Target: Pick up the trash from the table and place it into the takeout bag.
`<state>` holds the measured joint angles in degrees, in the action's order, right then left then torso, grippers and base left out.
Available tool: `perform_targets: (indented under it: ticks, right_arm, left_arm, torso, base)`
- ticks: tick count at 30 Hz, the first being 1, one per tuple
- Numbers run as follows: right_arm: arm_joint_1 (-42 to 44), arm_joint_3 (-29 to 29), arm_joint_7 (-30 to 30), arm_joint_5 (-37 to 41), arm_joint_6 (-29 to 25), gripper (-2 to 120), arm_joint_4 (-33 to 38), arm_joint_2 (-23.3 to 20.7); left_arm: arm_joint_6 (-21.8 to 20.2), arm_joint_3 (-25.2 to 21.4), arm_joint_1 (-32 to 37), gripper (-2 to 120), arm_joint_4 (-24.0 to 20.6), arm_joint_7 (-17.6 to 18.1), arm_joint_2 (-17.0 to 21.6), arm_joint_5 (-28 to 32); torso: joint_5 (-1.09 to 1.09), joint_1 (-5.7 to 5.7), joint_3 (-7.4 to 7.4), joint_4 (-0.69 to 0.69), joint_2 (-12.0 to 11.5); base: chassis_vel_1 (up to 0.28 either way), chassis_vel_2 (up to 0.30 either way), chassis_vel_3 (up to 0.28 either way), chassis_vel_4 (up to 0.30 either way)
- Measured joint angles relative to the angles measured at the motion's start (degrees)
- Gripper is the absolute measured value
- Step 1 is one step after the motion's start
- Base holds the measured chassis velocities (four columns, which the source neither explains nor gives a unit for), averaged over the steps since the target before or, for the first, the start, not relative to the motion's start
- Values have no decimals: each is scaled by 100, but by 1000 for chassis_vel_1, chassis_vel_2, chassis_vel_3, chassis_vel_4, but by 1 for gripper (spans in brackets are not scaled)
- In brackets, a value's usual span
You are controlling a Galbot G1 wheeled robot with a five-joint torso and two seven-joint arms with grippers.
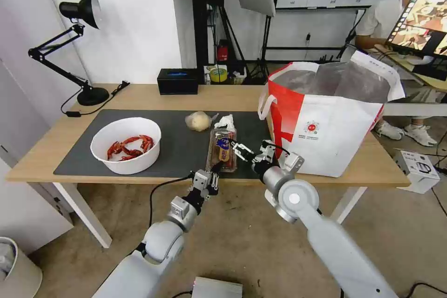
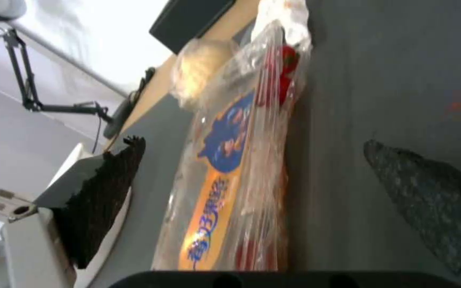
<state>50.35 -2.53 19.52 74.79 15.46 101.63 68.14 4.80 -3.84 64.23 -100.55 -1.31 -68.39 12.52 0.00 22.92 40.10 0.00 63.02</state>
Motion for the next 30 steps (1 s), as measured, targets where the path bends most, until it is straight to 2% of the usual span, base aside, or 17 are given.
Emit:
perform_targets:
  ticks: [9,13,16,17,19,21,23,25,27,29,30]
  right_arm:
    - [-72,100,-53,-128,23,99,-195,119]
    - [-131,136,-51,-137,65,93,-278,163]
    - [-157,224,-24,-168,136,78,-329,205]
    - [-157,224,-24,-168,136,78,-329,205]
    - [-168,266,-3,-186,180,68,-352,248]
    - [-172,280,8,-188,197,65,-361,263]
    - [-183,306,30,-192,211,52,-394,293]
    - [-186,306,35,-192,214,50,-412,306]
    - [-186,309,38,-193,217,37,-432,327]
    - [-186,309,38,-194,218,37,-432,328]
    - [-186,308,38,-196,218,32,-434,332]
  left_arm:
    - [-3,-37,29,0,-1,0,-26,2]
    - [-6,-56,39,0,-17,0,-26,7]
    - [-8,-60,44,0,-26,2,-24,20]
    - [-8,-60,44,0,-26,2,-24,20]
    - [-12,-67,45,0,-26,2,-29,24]
    - [-12,-69,47,0,-26,2,-31,26]
    - [-13,-72,51,0,-30,3,-35,28]
    - [-15,-75,54,0,-33,4,-37,29]
    - [-15,-88,68,0,-37,5,-40,29]
    - [-15,-88,68,0,-38,5,-40,29]
    - [-15,-91,73,0,-39,5,-40,29]
  torso:
    - [-1,0,0,-1,1]
    - [-1,0,-1,-1,1]
    - [-1,0,-1,-1,0]
    - [-1,0,-1,-1,0]
    - [0,0,0,-1,0]
    - [0,0,0,0,0]
    - [0,0,0,0,1]
    - [0,0,0,0,0]
    - [1,0,1,0,0]
    - [0,0,1,0,0]
    - [0,0,1,0,0]
  base:
    - [0,0,0,0]
    - [0,0,0,0]
    - [0,0,0,0]
    - [0,0,0,0]
    - [0,0,0,0]
    - [0,0,0,0]
    - [0,0,0,0]
    - [0,0,0,0]
    - [0,0,0,0]
    - [0,0,0,0]
    - [0,0,0,0]
